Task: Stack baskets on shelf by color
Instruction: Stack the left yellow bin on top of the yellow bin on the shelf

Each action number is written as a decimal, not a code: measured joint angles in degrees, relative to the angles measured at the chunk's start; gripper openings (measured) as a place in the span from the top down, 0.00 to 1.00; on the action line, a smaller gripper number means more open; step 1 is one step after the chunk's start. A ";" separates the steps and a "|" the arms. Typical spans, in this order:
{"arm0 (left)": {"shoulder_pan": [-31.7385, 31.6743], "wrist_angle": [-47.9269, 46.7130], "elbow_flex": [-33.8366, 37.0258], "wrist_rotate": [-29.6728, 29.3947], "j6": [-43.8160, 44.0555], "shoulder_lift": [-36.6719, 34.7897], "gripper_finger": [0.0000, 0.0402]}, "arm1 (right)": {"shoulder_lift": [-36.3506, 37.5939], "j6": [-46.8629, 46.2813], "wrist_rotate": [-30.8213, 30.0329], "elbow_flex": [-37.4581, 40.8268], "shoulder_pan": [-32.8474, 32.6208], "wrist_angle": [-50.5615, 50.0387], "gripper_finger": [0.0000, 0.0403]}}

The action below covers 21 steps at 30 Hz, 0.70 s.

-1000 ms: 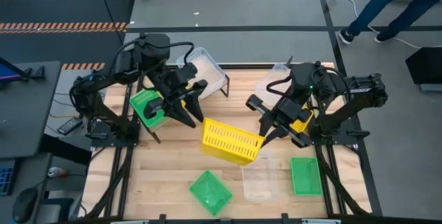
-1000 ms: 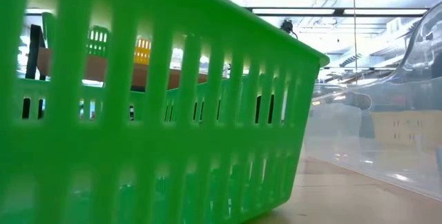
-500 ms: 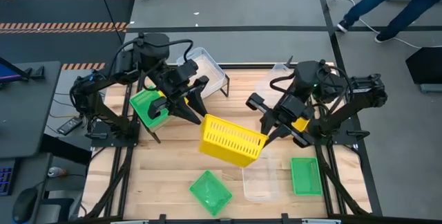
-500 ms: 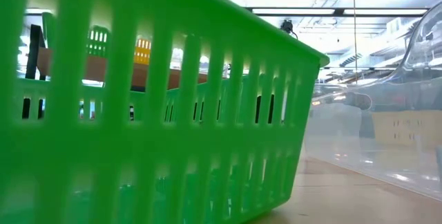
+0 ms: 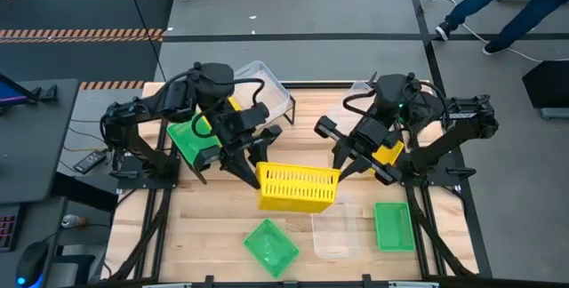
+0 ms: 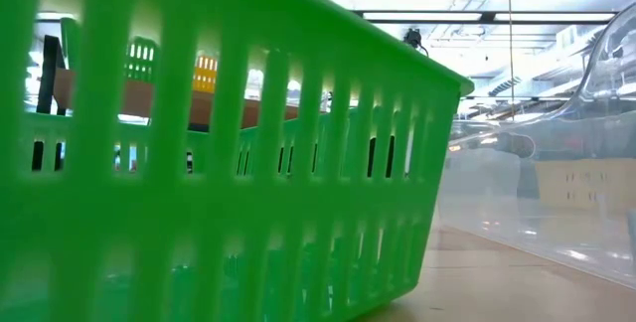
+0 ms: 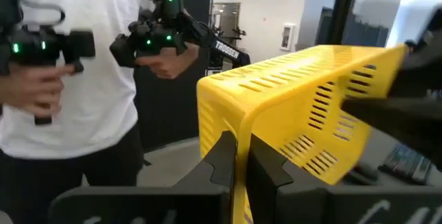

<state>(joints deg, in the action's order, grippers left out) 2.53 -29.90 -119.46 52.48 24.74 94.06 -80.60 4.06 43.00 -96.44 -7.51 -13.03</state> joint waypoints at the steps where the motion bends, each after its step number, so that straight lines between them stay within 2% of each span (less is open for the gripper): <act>1: 0.01 0.00 0.00 -0.08 -0.27 -0.09 0.70 | 0.03 -1.50 -0.05 0.00 0.15 -0.18 0.93; 7: -1.52 3.03 -0.06 0.36 -0.63 -0.36 0.96 | 0.04 -7.70 -1.22 0.00 0.29 -1.09 0.88; 14: -2.62 2.76 -0.07 2.32 0.69 -0.36 0.99 | -0.02 -16.96 -5.16 0.02 1.21 -1.24 0.76; 21: -0.91 3.90 -0.06 1.62 5.66 -0.30 0.99 | -0.10 -20.84 -10.79 0.07 3.53 -6.25 0.56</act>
<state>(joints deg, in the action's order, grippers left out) 1.62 -26.00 -119.52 54.10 30.40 93.76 -80.69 -16.78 32.21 -96.38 -3.98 -19.28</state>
